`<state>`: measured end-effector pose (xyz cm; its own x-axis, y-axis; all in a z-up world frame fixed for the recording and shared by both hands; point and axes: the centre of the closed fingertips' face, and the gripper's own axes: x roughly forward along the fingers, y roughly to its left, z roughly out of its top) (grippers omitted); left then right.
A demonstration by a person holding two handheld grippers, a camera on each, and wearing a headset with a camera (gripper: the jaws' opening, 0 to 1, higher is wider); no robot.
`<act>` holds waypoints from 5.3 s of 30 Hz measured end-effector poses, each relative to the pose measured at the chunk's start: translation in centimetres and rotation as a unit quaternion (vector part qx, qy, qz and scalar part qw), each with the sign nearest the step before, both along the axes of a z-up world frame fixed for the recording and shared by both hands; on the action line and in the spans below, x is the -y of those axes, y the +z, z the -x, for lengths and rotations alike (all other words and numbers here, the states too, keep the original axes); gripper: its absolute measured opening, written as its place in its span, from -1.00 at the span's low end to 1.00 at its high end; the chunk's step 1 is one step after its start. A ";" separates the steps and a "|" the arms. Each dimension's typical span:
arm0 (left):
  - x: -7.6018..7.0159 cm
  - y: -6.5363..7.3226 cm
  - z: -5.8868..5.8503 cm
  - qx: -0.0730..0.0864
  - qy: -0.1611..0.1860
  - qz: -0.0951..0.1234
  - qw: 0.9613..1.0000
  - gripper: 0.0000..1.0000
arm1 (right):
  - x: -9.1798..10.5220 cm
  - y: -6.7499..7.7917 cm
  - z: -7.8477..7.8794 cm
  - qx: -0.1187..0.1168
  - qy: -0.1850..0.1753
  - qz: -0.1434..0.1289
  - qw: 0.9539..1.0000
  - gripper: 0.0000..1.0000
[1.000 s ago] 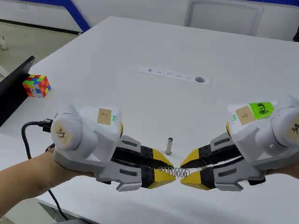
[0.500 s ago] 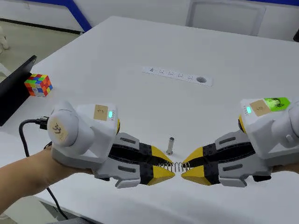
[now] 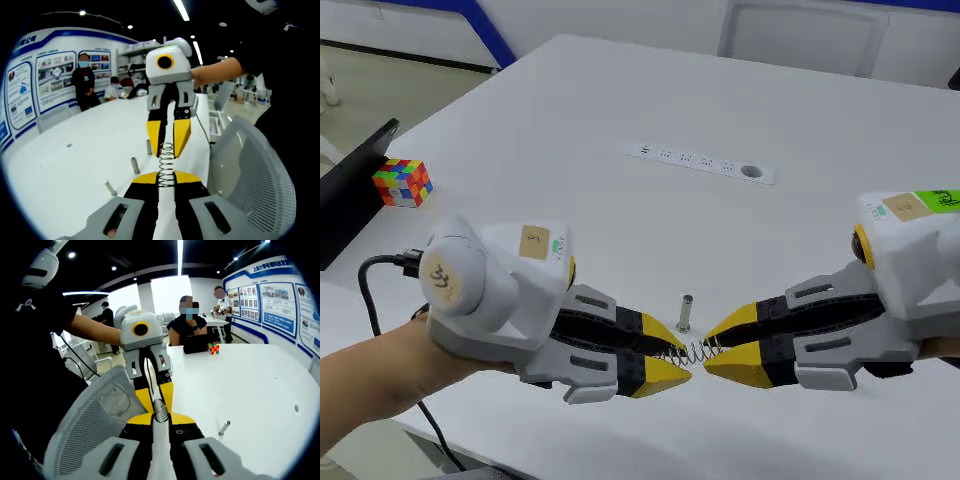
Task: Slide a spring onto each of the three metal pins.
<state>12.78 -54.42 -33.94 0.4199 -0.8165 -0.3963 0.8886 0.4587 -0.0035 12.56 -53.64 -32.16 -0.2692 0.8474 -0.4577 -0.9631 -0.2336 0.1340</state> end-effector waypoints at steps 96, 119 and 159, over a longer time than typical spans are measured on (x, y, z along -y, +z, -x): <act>-6.4 0.2 -3.6 0.010 0.152 0.041 0.987 -0.26 | -4.2 4.6 -8.0 0.026 -0.141 -0.069 0.987 -0.80; -8.9 -0.6 -3.0 0.005 0.186 0.027 0.982 0.47 | -5.4 -4.3 -13.1 0.055 -0.211 0.013 0.976 -0.80; -9.0 -1.3 -3.0 -0.018 0.193 0.027 0.981 0.54 | -5.2 -10.3 -11.6 0.035 -0.209 0.057 0.976 -0.79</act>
